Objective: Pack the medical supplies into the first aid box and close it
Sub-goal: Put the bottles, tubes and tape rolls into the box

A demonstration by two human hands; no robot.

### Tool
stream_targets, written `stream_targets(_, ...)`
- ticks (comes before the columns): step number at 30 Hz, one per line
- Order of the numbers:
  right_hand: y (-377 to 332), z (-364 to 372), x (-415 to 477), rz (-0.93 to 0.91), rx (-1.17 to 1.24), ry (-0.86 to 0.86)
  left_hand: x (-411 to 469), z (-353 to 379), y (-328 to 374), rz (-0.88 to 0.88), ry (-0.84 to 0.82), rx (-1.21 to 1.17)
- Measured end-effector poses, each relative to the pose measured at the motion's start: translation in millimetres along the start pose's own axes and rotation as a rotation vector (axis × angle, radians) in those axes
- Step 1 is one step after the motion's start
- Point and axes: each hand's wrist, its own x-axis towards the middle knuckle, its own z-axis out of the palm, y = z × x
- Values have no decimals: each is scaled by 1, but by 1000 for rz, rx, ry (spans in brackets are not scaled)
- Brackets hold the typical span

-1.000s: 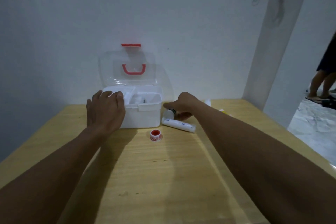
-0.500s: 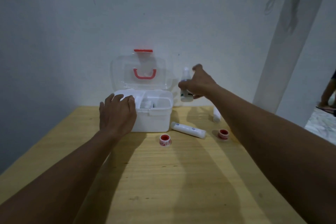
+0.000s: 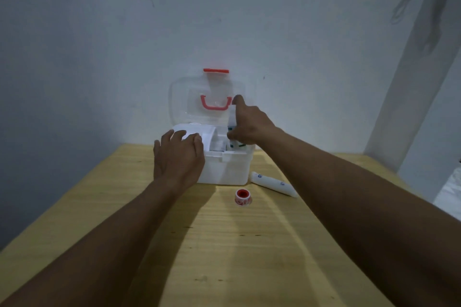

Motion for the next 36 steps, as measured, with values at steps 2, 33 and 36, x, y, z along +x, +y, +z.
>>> stream_targets(2,1,7,1,-33,-107,6,1,0,0,6,12,8)
stream_targets(33,131,-17,-63,382,-341,-146,3,2,0,25,46,37)
stream_targets(36,132,-15,-66,383,-330,-173,3,2,1,40,54,45)
